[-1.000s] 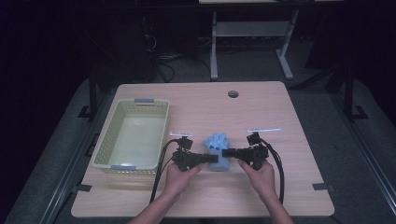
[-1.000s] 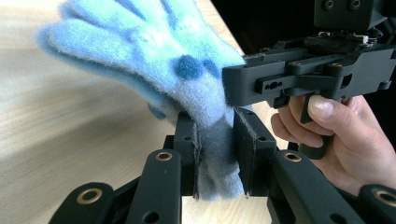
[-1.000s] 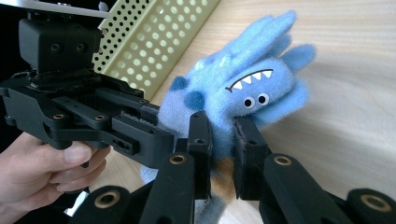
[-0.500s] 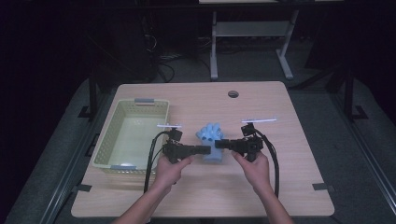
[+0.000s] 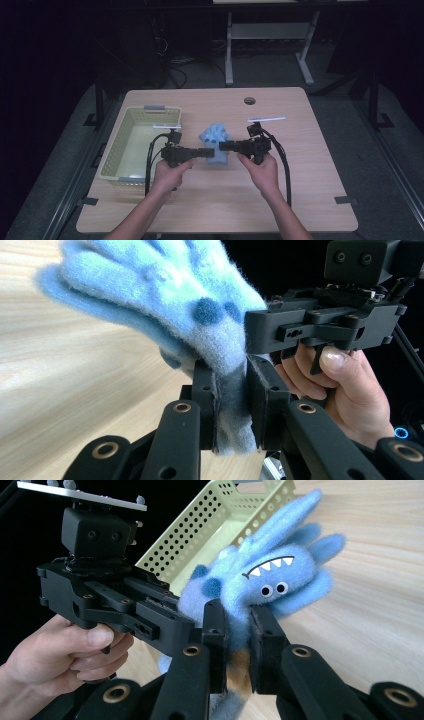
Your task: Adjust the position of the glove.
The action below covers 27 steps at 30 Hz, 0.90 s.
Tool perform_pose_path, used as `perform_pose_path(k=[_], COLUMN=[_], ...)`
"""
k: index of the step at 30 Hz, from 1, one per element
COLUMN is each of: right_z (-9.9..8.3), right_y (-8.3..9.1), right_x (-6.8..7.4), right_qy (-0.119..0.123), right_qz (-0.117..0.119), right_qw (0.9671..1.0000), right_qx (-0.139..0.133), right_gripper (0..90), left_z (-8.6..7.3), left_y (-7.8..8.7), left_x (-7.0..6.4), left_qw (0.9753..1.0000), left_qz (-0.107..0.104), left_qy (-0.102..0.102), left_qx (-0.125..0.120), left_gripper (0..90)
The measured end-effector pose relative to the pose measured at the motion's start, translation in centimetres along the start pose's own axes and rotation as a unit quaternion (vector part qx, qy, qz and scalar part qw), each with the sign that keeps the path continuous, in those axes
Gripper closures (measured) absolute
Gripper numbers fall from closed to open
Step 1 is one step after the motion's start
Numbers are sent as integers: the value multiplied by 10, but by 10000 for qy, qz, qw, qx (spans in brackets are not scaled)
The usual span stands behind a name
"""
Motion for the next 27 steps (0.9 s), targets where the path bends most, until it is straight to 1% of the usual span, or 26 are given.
perform_pose_path(k=[2,3,4,5,6,8,13,14,15,16,18,21,22,24,27], right_z=[3,3,5,6,8,9,17,18,18,20,21,23,24,25,27], right_y=[-2,-2,-3,-4,-5,-5,-10,-11,-11,-14,-14,-17,-19,-20,-24], right_x=[3,3,6,8,10,11,20,21,21,24,26,30,32,33,39], right_qy=[17,17,41,19,33,36,44,47,47,85,59,54,91,88,148], right_qz=[23,23,56,63,68,84,144,154,154,171,189,231,243,230,246], right_qw=[10000,10000,10000,10000,10000,10000,9999,9999,9999,9998,9998,9997,9997,9997,9996], right_qx=[-8,-8,-27,-8,-19,-21,-20,-15,-15,-41,-15,-9,-20,-16,-5], right_gripper=[801,801,801,801,801,801,800,800,800,800,800,800,799,798,797], left_z=[3,3,4,5,6,8,11,12,12,13,14,15,15,16,17], left_y=[6,6,8,10,14,16,24,28,28,32,34,39,41,44,50], left_x=[-2,-2,-2,-3,-4,-4,-5,-5,-5,-5,-5,-6,-7,-8,-8], left_qw=[10000,10000,10000,10000,10000,9999,9999,9999,9999,9998,9998,9998,9997,9997,9996], left_qz=[4,4,9,2,0,9,12,26,26,7,6,49,70,90,132], left_qy=[-18,-18,-18,-75,-81,-95,-79,-38,-38,-63,-66,-99,-136,-142,-174], left_qx=[-25,-25,-33,-16,-24,-43,-121,-160,-160,-181,-197,-185,-165,-174,-157], left_gripper=[754,754,754,754,754,754,754,754,754,754,754,754,754,754,754])
Point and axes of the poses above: each handheld gripper's, and its own axes: y roughly backward along the jaws, z roughly out of its top, x roughly to its left, the point moved 8 cm from there along -y, roughly forward along the jaws, and after that the axes turned 15 degrees about -z, right-handed, at the moved point
